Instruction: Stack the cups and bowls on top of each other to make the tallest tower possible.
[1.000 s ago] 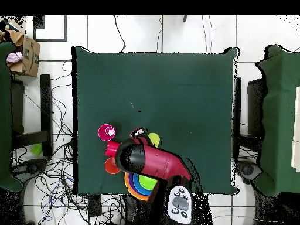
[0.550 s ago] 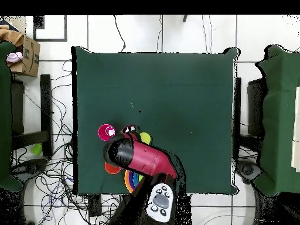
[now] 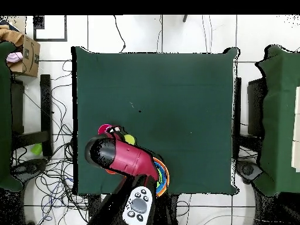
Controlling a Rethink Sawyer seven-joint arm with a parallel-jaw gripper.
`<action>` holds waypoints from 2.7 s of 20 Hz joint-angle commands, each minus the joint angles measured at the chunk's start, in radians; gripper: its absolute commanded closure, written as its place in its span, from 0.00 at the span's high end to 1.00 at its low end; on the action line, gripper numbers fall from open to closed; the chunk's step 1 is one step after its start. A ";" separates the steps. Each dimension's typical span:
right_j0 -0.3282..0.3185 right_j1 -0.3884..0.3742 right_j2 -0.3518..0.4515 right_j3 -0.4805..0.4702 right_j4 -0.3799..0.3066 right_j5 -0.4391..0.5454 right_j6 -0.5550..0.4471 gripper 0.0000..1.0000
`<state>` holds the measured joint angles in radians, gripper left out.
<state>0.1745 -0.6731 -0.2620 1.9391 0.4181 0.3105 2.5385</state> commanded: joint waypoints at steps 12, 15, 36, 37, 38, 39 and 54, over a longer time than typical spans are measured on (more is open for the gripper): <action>0.156 0.110 0.008 -0.098 0.153 0.099 0.328 0.00; 0.173 0.135 -0.031 -0.137 0.139 0.146 0.321 0.00; 0.242 0.337 -0.130 -0.437 0.193 0.285 0.417 0.00; 0.245 0.324 -0.130 -0.426 0.194 0.288 0.416 0.00; 0.247 0.314 -0.131 -0.422 0.194 0.298 0.417 0.00; 0.248 0.304 -0.132 -0.418 0.194 0.307 0.417 0.00; 0.241 0.172 -0.128 -0.356 0.160 0.374 0.371 0.00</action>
<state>0.4139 -0.4658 -0.4482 1.5966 0.5760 0.5872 2.7319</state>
